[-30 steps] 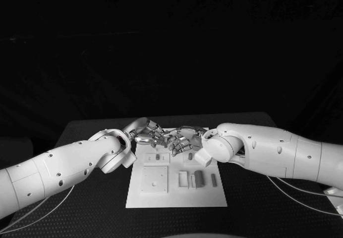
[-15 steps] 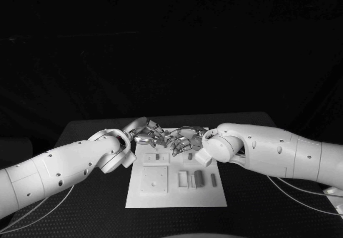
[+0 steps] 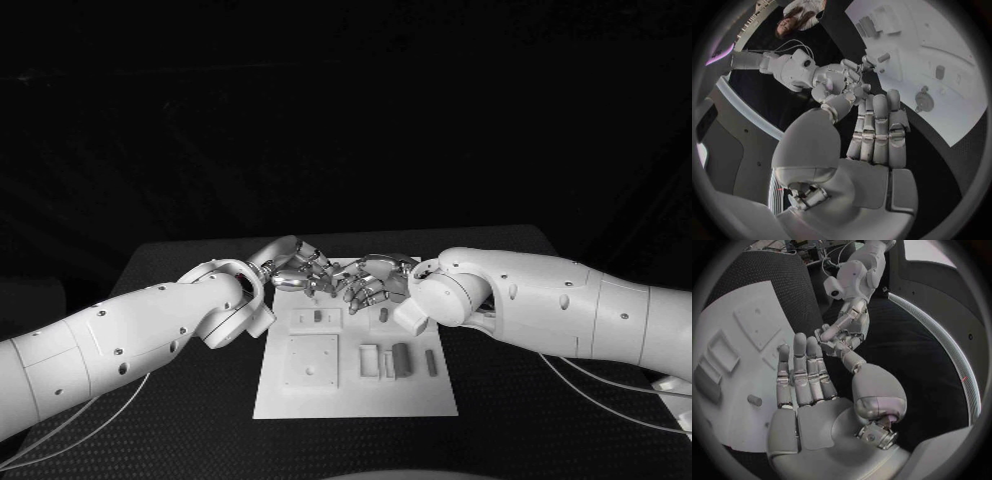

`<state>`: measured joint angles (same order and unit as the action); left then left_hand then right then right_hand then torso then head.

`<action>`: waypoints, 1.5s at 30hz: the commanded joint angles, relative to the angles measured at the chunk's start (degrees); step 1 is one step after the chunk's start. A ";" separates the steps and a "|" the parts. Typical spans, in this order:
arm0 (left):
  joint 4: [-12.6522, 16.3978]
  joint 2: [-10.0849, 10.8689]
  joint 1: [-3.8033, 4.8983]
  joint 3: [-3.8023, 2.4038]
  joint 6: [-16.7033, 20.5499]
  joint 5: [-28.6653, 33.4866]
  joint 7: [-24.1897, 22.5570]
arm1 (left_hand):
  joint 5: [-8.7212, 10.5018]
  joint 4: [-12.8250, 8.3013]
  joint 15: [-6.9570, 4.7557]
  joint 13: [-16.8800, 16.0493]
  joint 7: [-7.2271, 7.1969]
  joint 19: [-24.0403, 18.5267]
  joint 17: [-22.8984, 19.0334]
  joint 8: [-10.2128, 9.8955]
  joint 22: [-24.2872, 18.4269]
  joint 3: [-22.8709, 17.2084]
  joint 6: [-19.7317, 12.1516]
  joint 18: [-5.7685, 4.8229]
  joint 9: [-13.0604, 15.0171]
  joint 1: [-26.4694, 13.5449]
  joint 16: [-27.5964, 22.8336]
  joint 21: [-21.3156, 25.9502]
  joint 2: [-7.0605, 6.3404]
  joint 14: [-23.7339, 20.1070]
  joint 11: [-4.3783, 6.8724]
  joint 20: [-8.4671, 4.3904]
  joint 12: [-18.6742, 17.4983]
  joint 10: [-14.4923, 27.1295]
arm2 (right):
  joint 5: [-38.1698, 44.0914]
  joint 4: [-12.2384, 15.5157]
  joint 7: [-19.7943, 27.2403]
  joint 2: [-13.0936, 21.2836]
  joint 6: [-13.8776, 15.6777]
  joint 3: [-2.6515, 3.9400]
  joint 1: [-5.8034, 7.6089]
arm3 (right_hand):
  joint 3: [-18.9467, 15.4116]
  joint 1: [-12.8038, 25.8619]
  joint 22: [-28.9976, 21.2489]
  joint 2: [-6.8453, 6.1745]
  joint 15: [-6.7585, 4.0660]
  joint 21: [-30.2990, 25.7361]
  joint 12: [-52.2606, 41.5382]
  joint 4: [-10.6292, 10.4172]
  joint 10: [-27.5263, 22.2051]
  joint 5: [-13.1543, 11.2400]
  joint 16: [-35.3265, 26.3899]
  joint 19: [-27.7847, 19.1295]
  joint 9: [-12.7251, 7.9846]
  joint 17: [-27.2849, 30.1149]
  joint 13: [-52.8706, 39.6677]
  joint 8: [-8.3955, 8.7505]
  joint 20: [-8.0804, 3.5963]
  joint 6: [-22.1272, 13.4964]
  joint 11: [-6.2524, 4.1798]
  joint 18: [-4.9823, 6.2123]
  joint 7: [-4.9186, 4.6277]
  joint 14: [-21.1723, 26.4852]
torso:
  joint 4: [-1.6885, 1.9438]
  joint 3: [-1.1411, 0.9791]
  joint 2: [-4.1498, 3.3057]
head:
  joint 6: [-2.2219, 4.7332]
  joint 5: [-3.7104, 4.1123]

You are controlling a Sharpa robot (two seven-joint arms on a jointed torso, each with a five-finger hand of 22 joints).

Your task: Assemble the parts on the task board

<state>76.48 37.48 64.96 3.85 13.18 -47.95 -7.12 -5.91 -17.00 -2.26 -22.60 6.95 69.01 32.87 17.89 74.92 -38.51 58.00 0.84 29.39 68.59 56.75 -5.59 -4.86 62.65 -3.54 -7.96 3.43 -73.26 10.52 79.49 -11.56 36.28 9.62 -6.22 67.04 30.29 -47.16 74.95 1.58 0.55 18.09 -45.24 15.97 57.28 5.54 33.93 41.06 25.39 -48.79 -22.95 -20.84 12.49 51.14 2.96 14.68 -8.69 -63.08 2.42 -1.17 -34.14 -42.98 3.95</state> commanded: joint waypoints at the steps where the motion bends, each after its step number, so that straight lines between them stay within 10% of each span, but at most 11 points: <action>1: 0.30 -0.23 0.04 -0.01 -1.93 -0.28 -0.83 | -0.17 0.38 -0.15 0.18 0.14 0.09 0.05 0.19 1.18 0.12 0.07 0.08 0.02 0.00 -0.38 0.43 0.37 0.39 -0.21 -0.10 0.26 0.05 | 0.12 -0.03 1.25 -0.10 0.21 0.05 0.02 | 0.15 -0.26 1.26 -0.19 -0.02 0.39 -0.35 0.33 0.34 -0.04 0.20 0.31 0.09 -0.09 -0.07 -0.11 0.08 0.35 -0.05 0.32 -0.05 -0.53 | -0.01 -0.02 -0.01 | -0.05 0.04; 20: -0.03 -0.11 0.06 0.00 -2.05 -0.75 -0.48 | -1.90 0.41 2.29 2.79 3.29 -1.32 0.64 -4.63 1.31 4.65 -9.03 1.57 -2.12 -0.79 -0.44 1.32 -1.14 -1.55 -2.89 2.12 0.28 8.74 | 0.12 -0.05 1.73 -0.05 1.47 0.05 0.02 | 0.51 -3.56 1.28 0.15 -0.14 0.65 -0.32 0.77 0.55 -0.07 0.23 0.39 0.74 -0.38 -0.71 -0.04 -0.07 0.58 -0.20 0.32 0.10 -0.69 | 0.00 -0.01 0.00 | -0.08 -0.01; 45: 0.19 -0.01 0.09 0.01 -2.27 -0.41 0.04 | 0.03 0.48 2.87 2.07 3.90 -1.42 1.06 -3.09 1.31 6.66 -8.85 2.51 -1.70 -1.72 -0.03 1.29 -1.40 -1.97 -3.46 2.94 4.12 12.55 | 1.68 -0.71 2.43 -0.03 2.27 0.05 0.02 | -0.03 -4.24 1.27 0.00 -0.34 1.04 -0.31 0.66 1.14 -0.11 0.38 0.94 1.15 -0.54 -1.02 -0.15 -0.13 1.10 -0.43 0.32 0.33 -1.21 | -0.01 -0.01 0.00 | -0.18 0.11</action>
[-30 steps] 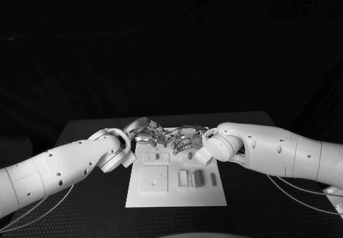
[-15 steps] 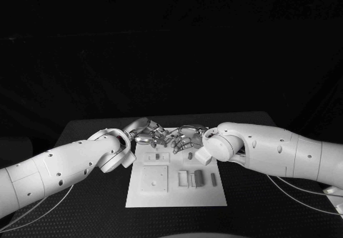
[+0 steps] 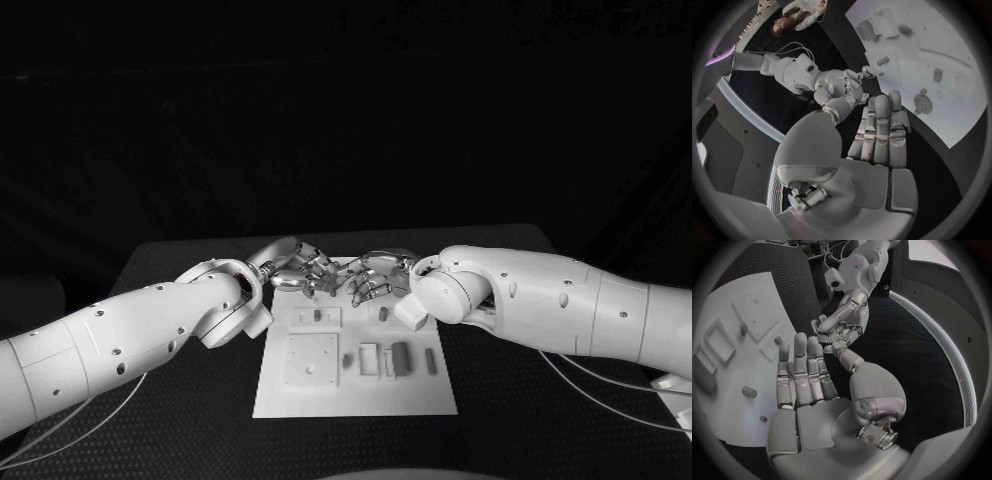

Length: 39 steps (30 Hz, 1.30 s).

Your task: Assemble the parts on the task board

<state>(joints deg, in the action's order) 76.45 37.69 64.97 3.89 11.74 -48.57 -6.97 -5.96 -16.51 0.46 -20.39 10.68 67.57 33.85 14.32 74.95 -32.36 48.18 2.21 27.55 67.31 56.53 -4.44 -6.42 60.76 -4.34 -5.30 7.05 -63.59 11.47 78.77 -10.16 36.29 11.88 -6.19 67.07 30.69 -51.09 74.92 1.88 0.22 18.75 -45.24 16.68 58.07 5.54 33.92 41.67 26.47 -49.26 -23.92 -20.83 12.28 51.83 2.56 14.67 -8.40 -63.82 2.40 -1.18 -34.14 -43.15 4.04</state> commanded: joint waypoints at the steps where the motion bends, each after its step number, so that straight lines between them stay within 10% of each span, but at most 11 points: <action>1: 0.21 -0.31 0.09 -0.04 -0.90 0.21 -0.06 | 0.08 -0.02 0.07 -0.24 0.03 0.02 0.08 0.72 1.27 0.61 1.25 1.14 0.21 -0.40 0.19 0.14 0.27 -0.05 -2.58 0.24 0.84 2.77 | 0.73 0.04 1.08 -0.05 -0.06 0.02 -0.01 | -0.43 -0.31 1.30 -0.30 -0.01 0.39 -0.31 -0.06 0.36 -0.11 0.38 0.33 0.08 -0.06 -0.06 -0.16 0.07 0.41 -0.04 0.33 0.04 -0.48 | 0.01 0.00 0.00 | -0.01 0.01; 39: -0.83 -0.06 0.27 -0.01 -0.01 2.64 1.12 | 0.41 0.07 -0.59 -0.92 0.10 0.74 0.09 1.22 1.25 1.19 0.77 0.87 -0.01 -0.51 0.29 0.06 0.82 0.67 -1.89 -0.30 3.92 2.07 | 10.94 -0.80 3.23 1.77 -0.65 0.02 -0.01 | -0.64 -1.21 1.27 -1.27 -0.09 0.55 0.02 0.01 0.61 -0.08 0.25 0.49 0.32 -0.08 -0.19 0.02 -0.07 0.53 -0.12 0.32 0.10 -0.66 | 0.04 0.01 0.01 | -0.63 -0.36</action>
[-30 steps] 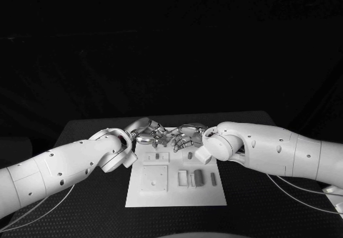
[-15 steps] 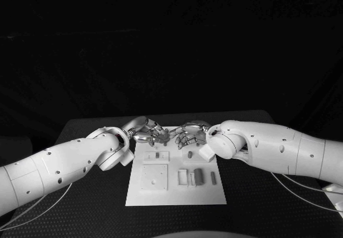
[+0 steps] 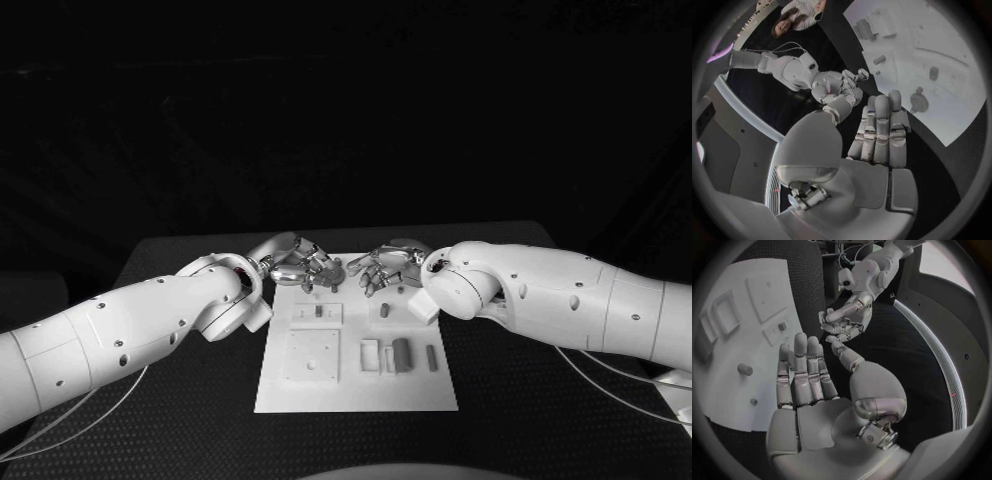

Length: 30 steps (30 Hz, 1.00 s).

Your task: Assemble the parts on the task board

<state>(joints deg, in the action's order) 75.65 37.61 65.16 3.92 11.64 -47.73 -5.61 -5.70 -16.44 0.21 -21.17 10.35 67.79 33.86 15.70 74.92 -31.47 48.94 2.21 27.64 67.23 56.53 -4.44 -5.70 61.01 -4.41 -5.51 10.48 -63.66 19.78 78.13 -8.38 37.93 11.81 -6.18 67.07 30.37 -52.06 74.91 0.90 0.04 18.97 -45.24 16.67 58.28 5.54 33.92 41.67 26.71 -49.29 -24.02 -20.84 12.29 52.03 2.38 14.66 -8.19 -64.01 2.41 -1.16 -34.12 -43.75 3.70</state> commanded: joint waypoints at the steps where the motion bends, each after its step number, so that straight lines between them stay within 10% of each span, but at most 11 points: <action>1: -0.09 0.04 0.08 -0.04 0.24 2.20 -0.22 | 0.13 0.00 -0.43 -0.27 0.42 0.57 0.09 -0.09 1.28 0.31 0.01 0.84 -0.10 -0.45 0.30 0.05 0.14 0.45 -1.71 -0.15 0.86 1.95 | 2.76 -0.28 1.68 0.18 -0.56 0.02 -0.01 | -0.33 -0.25 1.28 -0.33 0.10 0.32 0.03 0.02 0.40 -0.08 0.24 0.49 0.09 -0.05 -0.08 0.03 -0.07 0.33 0.07 0.33 -0.11 -0.46 | 0.02 -0.02 -0.02 | -0.03 -0.04; 20: -3.65 0.03 0.13 -0.03 1.93 16.39 -0.22 | -0.09 0.11 -2.06 -5.97 -0.92 -0.41 -0.39 6.84 0.98 -0.45 0.20 -1.30 1.46 -1.79 -0.87 0.66 1.17 -0.19 0.28 -1.74 15.20 2.77 | 3.81 -6.39 10.96 0.15 -0.97 0.02 -0.01 | -0.68 -2.29 1.11 -1.18 2.13 -1.95 4.12 0.05 -2.22 -0.07 -2.63 -3.74 0.21 0.96 1.90 1.64 0.50 -1.42 1.66 -0.74 -1.22 3.29 | -0.03 0.01 0.10 | 0.07 -0.10; 30: -5.34 0.86 0.13 -0.03 0.45 22.98 -1.68 | 0.02 0.11 1.18 -2.31 0.25 -8.87 -4.59 8.09 -4.69 -1.12 -3.45 -2.07 0.44 -5.10 -10.70 0.96 1.17 -4.36 -2.08 1.08 13.62 7.19 | 3.55 -10.65 15.09 -0.26 -0.99 0.02 -0.01 | -0.34 -3.53 1.10 -1.46 4.97 -4.79 10.70 -0.10 -4.09 -0.05 -7.04 -8.28 0.12 4.67 7.11 2.99 1.07 -3.08 3.95 -2.03 -2.01 8.06 | -0.02 0.00 0.06 | 0.73 -0.21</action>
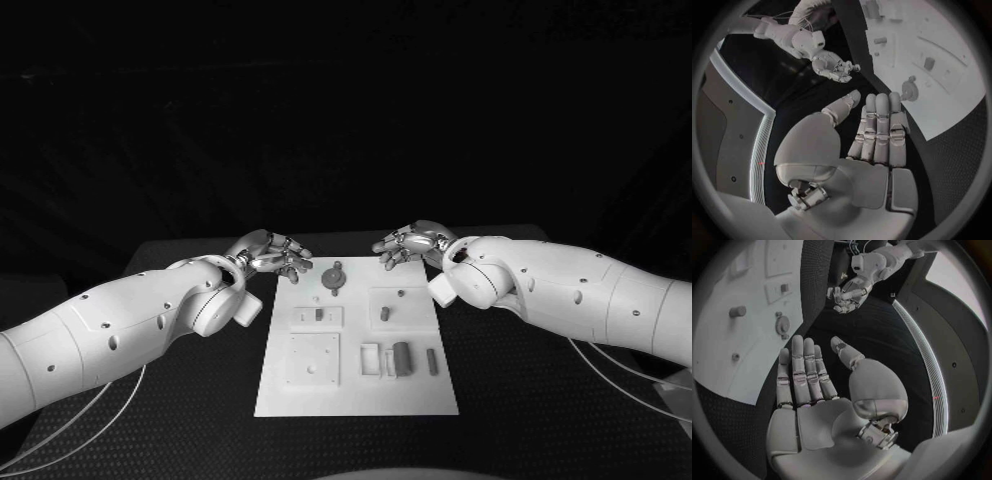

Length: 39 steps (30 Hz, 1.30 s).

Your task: Assemble the parts on the task board

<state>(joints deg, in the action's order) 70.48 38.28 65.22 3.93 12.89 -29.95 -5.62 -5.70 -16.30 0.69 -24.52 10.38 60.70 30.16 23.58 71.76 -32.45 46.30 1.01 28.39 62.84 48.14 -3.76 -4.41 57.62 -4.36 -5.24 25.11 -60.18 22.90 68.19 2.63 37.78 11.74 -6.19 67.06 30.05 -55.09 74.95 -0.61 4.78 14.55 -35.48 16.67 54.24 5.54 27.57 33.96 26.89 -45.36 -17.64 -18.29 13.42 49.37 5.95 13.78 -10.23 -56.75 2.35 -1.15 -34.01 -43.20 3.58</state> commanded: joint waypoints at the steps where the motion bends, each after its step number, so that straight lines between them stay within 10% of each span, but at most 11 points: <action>1: -0.26 0.32 0.09 -0.03 -1.14 5.83 -1.88 | 0.12 0.03 1.19 1.71 0.41 -2.69 -1.40 0.18 -2.45 0.02 -1.35 -0.87 -0.52 -1.24 -3.74 0.29 -0.17 -1.56 -2.44 1.28 -1.72 4.12 | 0.43 -1.06 4.43 -0.13 -1.13 0.03 -0.01 | 0.03 -0.54 1.06 0.04 0.44 -0.62 1.57 -0.11 0.06 -0.05 -1.07 -0.88 -0.09 1.27 1.24 0.54 -0.02 -0.55 0.50 -1.23 -0.02 1.04 | 0.02 0.00 -0.03 | 0.31 -0.14; 8: -0.90 1.13 0.09 -0.03 -2.04 8.27 -3.42 | 1.96 0.48 4.42 6.93 0.73 -8.36 -3.57 -0.10 -9.01 0.72 -4.33 -0.21 -2.00 -4.94 -12.46 0.22 -0.55 -4.92 -4.57 4.50 -7.87 6.33 | 1.20 -3.49 7.38 -0.33 -2.23 0.03 -0.03 | 0.82 -0.22 0.24 -0.03 2.49 -3.32 7.02 -0.24 -0.28 -0.05 -6.60 -2.44 -0.61 5.52 5.38 1.46 0.35 -2.18 1.91 -1.59 -0.52 3.28 | 0.05 0.01 -0.04 | 0.66 -0.31; 18: -2.39 2.82 0.09 -0.01 -1.81 11.82 -5.93 | 2.53 1.44 8.77 13.93 0.11 -16.94 -5.73 -1.72 -19.56 1.56 -7.02 0.25 -4.00 -7.92 -24.35 0.24 -0.29 -16.83 -4.75 8.91 -15.41 10.14 | 2.18 -5.41 12.05 0.33 -1.88 0.02 -0.78 | 1.07 -0.10 -1.06 -0.06 3.78 -7.27 11.61 -0.31 0.71 -0.07 -10.30 -3.61 -1.28 8.37 8.93 1.74 0.82 -3.13 2.58 -1.92 -0.77 4.43 | -0.20 0.13 0.50 | 1.38 -0.80; 29: -2.87 4.30 0.12 -0.01 1.31 14.56 -8.31 | 2.55 2.75 9.19 17.51 -0.46 -23.47 -7.29 -2.96 -25.36 2.89 -8.90 -1.01 -4.86 -9.34 -28.37 0.22 0.27 -22.33 -4.51 10.79 -19.29 12.79 | 2.17 -6.13 14.36 1.12 -0.74 0.03 -1.71 | 0.83 0.37 -1.43 -0.08 4.52 -9.38 14.37 -0.51 -0.41 -0.06 -12.05 -4.62 -1.95 9.60 10.83 2.31 1.06 -4.42 3.31 -2.38 -0.89 6.25 | -0.74 0.40 1.64 | 1.96 -1.31; 39: -2.44 4.11 0.11 0.01 3.57 15.67 -9.89 | 2.57 4.18 8.84 20.68 -3.66 -37.17 -8.17 -6.26 -27.57 7.73 -16.88 -1.01 -5.49 -12.99 -31.90 -0.04 0.26 -30.32 -2.24 15.70 -21.44 21.98 | 0.91 -5.36 15.43 1.82 0.22 0.04 -2.03 | 0.69 0.96 -1.12 -0.31 4.97 -10.47 17.29 -0.79 -0.85 -0.08 -13.67 -4.34 -2.47 11.43 12.88 2.46 1.04 -5.31 3.71 -2.41 -0.82 8.10 | -0.73 0.56 1.81 | 2.18 -1.65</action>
<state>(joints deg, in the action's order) 67.77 42.56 65.25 3.97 14.53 -15.77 -13.18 -3.49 -12.18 9.60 -3.91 6.83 24.18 21.94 17.55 44.06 -25.12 29.83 0.89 22.78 50.34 16.52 -3.72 -4.23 27.72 -6.75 10.33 3.76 -38.71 24.24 62.57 16.15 39.54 11.44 -6.18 65.11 30.77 -54.69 73.75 -1.00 9.68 4.32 -18.39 16.12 53.53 5.54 14.14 29.57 24.49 -34.00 -4.81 -16.17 14.54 44.55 9.52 11.94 -10.97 -48.99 1.63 -0.61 -32.24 -41.09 2.01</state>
